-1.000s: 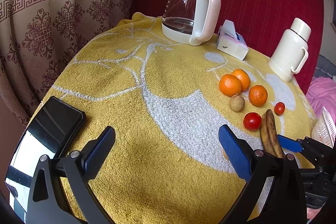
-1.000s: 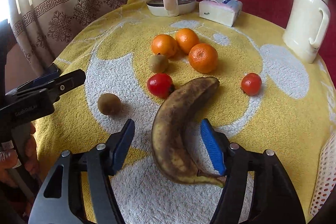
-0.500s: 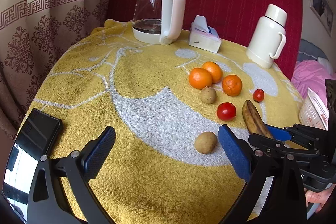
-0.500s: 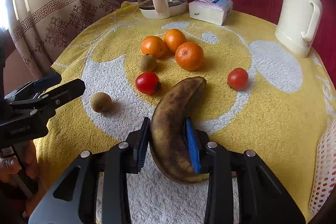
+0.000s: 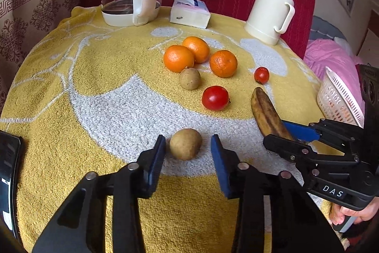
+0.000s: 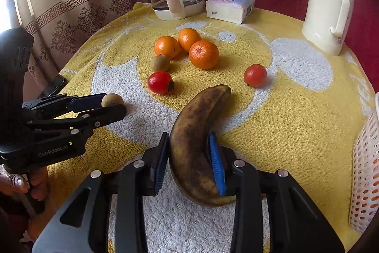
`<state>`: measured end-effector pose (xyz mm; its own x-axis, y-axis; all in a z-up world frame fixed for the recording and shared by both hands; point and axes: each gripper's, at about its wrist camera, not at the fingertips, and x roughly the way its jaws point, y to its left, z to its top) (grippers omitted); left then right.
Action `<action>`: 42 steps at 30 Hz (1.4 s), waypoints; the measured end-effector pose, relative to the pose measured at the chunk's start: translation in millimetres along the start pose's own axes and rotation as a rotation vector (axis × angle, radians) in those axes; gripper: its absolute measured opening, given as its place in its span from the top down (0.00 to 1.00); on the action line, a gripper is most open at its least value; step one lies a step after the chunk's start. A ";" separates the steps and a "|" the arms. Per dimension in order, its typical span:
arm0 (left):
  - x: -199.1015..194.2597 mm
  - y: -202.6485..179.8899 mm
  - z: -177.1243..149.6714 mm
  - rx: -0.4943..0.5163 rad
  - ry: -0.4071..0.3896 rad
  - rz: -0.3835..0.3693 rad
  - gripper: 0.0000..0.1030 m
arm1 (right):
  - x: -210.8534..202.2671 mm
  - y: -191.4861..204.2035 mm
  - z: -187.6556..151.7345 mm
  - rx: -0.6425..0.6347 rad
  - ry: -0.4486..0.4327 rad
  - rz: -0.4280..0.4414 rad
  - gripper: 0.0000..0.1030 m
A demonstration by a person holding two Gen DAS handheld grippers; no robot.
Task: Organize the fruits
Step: 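Grasp the kiwi with the left tool while the right tool lifts the banana, then carry the banana over the white basket and lower it with the right tool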
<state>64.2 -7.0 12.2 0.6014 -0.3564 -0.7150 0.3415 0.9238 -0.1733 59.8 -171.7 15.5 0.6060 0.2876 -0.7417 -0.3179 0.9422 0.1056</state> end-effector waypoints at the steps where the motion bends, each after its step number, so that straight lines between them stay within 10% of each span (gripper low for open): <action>1: 1.0 -1.3 -0.2 0.005 0.002 0.000 0.71 | 0.0 -0.1 -0.1 0.001 -0.001 0.001 0.66; 21: -14.7 7.1 -1.2 -0.041 -0.085 -0.012 0.74 | 4.7 -0.6 4.4 0.038 -0.005 0.025 0.67; 42: -34.6 -7.0 0.0 -0.024 -0.140 0.016 0.74 | -104.7 -39.6 13.6 0.225 -0.319 0.142 0.69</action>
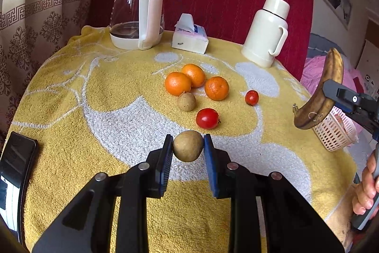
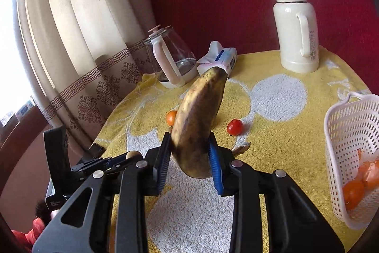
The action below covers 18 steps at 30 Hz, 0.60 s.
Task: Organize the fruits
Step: 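Carry the banana over the white basket and lower it with the right tool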
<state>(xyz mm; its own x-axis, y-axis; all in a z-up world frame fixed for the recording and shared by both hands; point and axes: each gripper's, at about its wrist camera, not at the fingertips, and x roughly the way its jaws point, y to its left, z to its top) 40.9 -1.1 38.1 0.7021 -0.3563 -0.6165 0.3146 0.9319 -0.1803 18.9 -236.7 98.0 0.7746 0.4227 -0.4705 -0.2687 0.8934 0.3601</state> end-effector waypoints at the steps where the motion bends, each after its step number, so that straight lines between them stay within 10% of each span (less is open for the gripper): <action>1: -1.0 -2.2 0.1 0.003 -0.002 -0.001 0.74 | -5.4 -1.4 2.8 0.005 -0.014 0.001 0.69; 18: -11.6 -44.7 8.8 0.070 -0.023 -0.041 0.74 | -93.5 -79.6 18.9 0.130 -0.176 -0.170 0.69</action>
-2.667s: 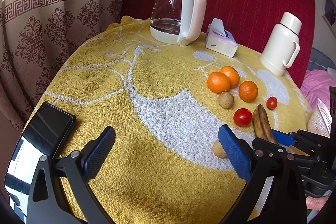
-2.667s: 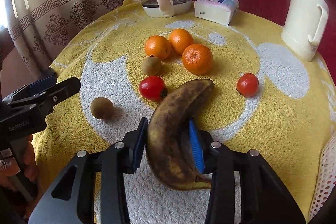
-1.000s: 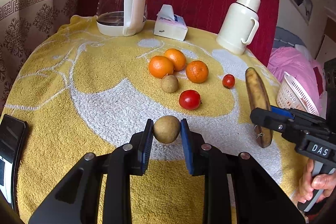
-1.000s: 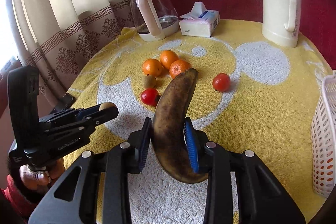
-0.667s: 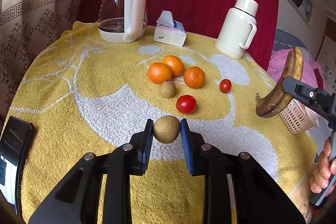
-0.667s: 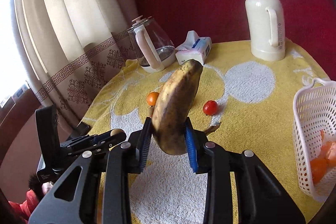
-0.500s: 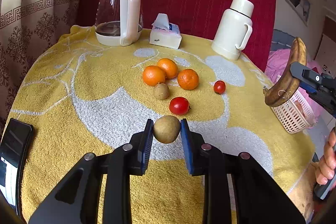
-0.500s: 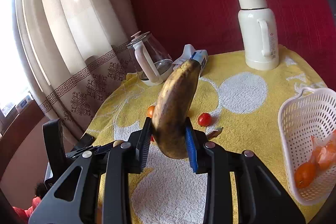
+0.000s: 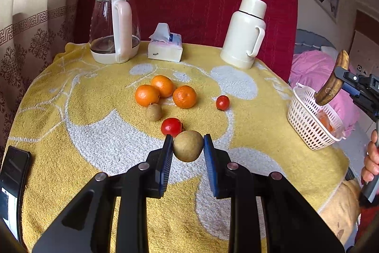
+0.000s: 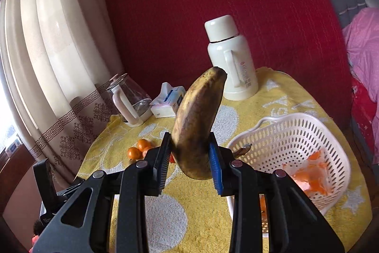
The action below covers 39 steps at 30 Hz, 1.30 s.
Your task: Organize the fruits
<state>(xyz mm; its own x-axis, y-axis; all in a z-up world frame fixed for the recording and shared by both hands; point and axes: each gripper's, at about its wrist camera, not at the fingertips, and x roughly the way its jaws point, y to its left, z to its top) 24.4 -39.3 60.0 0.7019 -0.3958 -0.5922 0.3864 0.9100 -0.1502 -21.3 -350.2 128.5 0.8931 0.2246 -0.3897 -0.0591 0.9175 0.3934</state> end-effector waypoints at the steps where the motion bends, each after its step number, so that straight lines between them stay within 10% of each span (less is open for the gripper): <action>1: 0.7 -2.6 0.5 0.003 0.001 -0.002 0.74 | -1.0 -6.8 0.1 0.014 0.001 -0.004 0.69; 39: 11.7 -53.1 5.0 0.089 0.024 -0.037 0.74 | 13.8 -100.0 -18.5 0.209 0.063 -0.085 0.61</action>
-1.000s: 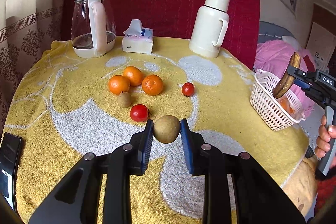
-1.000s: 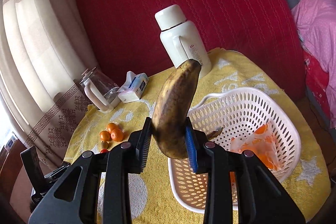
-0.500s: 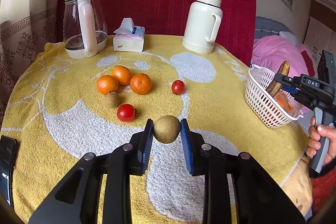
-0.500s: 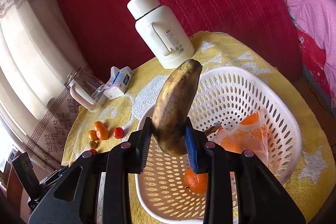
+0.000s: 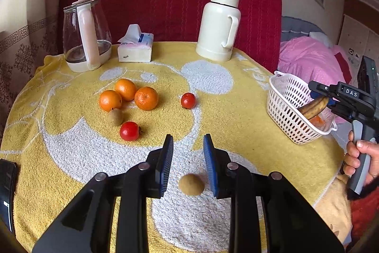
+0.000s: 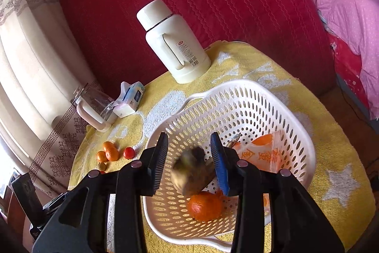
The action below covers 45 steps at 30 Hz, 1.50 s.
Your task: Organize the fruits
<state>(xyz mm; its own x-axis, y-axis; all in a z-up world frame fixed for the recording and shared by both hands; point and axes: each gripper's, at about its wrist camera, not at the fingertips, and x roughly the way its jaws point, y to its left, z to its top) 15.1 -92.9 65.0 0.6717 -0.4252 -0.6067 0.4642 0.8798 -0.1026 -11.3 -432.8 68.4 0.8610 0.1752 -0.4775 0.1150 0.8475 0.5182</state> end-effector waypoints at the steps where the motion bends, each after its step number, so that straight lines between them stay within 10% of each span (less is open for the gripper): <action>1: -0.1 -1.4 -0.1 0.001 0.000 -0.001 0.74 | -1.0 0.1 -0.1 -0.006 0.000 -0.016 0.61; 28: 1.0 -33.1 -49.6 0.030 0.149 -0.128 0.74 | -14.8 -0.6 -15.8 -0.142 -0.075 -0.266 0.52; 45: 21.1 -40.8 -56.4 0.033 0.222 -0.102 0.74 | -24.9 -1.3 -15.4 -0.146 -0.126 -0.261 0.44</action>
<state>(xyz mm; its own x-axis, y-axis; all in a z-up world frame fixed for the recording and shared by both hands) -22.2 -125.7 12.0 0.4787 -0.4506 -0.7535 0.5439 0.8259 -0.1484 -40.5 -430.6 68.7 0.8675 -0.1134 -0.4844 0.2757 0.9200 0.2784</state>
